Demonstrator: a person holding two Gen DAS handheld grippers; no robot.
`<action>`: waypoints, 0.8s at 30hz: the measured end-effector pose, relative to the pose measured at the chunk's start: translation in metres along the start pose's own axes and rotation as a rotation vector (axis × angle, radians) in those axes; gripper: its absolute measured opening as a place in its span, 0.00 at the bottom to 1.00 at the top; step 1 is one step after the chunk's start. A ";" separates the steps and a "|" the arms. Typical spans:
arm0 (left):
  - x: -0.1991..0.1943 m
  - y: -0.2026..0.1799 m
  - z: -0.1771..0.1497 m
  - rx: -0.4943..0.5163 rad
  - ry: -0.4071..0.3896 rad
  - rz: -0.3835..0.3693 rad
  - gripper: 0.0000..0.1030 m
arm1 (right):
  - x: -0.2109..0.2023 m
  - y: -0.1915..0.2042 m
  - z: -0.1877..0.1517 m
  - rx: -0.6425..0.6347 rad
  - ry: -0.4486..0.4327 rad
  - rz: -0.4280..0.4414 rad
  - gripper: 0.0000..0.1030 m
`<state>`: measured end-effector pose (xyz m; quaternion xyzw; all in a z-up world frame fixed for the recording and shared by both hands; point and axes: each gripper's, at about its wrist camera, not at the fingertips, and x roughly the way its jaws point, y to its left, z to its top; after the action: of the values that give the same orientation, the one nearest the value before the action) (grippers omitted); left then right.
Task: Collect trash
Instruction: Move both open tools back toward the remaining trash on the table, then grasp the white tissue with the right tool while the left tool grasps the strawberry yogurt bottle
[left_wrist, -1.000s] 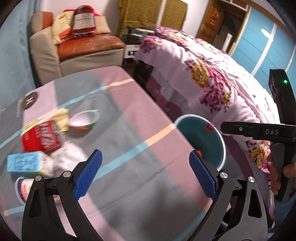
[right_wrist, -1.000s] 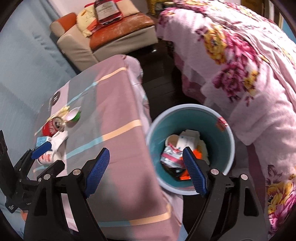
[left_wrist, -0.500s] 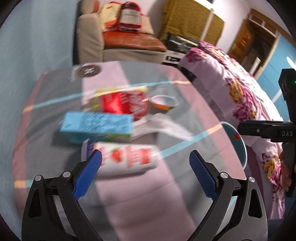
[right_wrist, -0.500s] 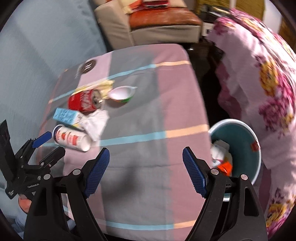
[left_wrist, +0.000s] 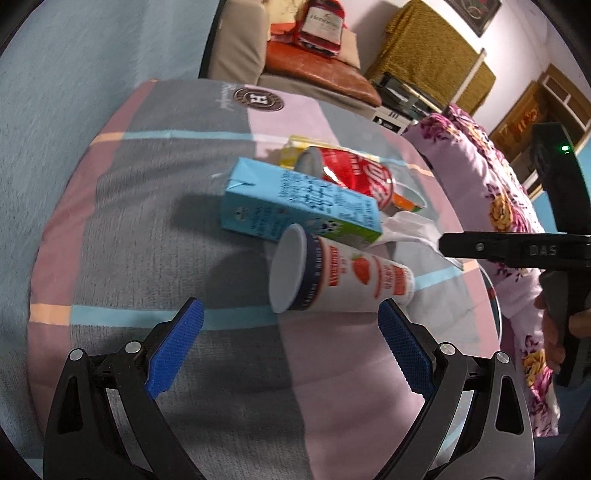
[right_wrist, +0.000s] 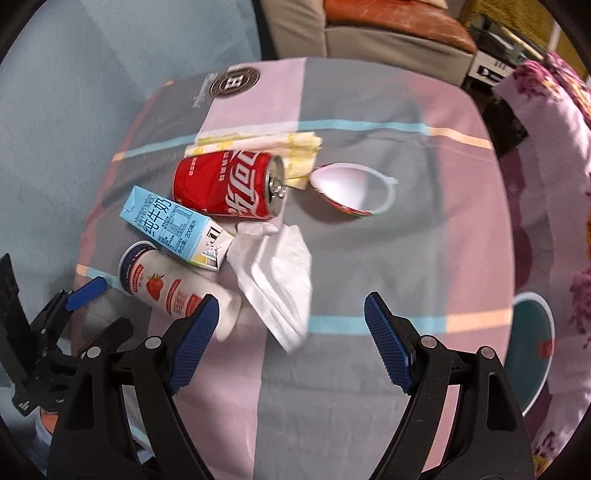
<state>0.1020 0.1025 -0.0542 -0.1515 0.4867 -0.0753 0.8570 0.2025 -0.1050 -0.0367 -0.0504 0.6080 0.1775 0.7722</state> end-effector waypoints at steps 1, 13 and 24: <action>0.001 0.003 0.000 -0.008 0.003 -0.002 0.93 | 0.005 0.002 0.002 -0.004 0.008 0.001 0.75; 0.008 0.009 -0.008 -0.099 0.035 -0.022 0.93 | 0.039 0.013 0.014 -0.047 0.012 0.050 0.05; 0.013 -0.006 -0.005 -0.180 0.051 -0.048 0.93 | 0.021 0.019 -0.029 -0.085 0.066 0.215 0.04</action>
<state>0.1043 0.0920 -0.0653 -0.2375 0.5094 -0.0556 0.8252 0.1737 -0.0917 -0.0619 -0.0234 0.6271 0.2829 0.7253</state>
